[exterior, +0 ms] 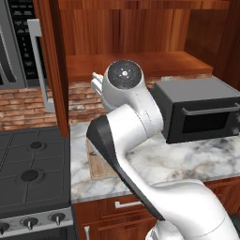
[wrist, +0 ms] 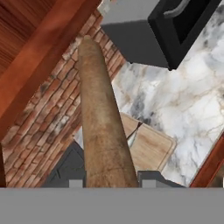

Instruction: Open the cabinet, retrieve the rolling pin, and place it next to the meat on the cutting board to prepare for tenderizing.

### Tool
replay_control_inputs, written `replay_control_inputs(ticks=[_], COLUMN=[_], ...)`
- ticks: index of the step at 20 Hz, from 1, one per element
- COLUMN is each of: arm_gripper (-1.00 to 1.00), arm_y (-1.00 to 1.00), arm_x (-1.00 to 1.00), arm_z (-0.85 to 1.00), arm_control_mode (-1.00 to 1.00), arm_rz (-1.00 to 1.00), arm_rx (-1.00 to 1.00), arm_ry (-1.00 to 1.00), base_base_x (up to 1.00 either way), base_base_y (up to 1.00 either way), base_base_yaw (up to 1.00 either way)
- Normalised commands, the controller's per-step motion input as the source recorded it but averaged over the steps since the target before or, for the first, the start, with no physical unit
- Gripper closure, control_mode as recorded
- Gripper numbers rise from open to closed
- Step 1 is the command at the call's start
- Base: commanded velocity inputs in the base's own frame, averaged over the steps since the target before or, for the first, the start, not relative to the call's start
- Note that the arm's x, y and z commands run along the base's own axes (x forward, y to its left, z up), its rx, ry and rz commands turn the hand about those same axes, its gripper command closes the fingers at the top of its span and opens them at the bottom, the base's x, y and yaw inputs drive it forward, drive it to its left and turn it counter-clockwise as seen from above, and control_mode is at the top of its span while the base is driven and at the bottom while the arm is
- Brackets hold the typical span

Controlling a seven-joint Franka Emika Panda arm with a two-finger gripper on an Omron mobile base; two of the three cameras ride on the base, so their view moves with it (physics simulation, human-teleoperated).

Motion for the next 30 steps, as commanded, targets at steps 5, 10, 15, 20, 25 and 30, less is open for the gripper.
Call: replay_control_inputs(ticks=[5, 10, 15, 20, 25, 30], arm_gripper=[1.00, 1.00, 1.00, 1.00, 1.00, 1.00], arm_y=[0.00, 0.00, 0.00, 0.00, -0.01, -0.11], arm_x=[-0.19, -0.10, -0.22, -0.17, -0.10, 0.01], arm_z=[-0.45, -0.46, -0.47, -0.49, -0.47, -0.35], arm_control_mode=[-1.00, -1.00, -1.00, -1.00, -1.00, -1.00], arm_rz=[0.00, 0.00, 0.00, 0.00, 0.00, -0.02], arm_rx=[0.09, 0.10, 0.09, 0.03, 0.00, 0.00], arm_ry=[0.02, 0.08, 0.07, 0.07, 0.05, 0.08], base_base_x=[0.00, 0.00, 0.00, 0.00, 0.00, 0.00], base_base_y=[0.00, 0.00, 0.00, 0.00, 0.00, 0.00], base_base_yaw=[0.00, 0.00, 0.00, 0.00, 0.00, 0.00])
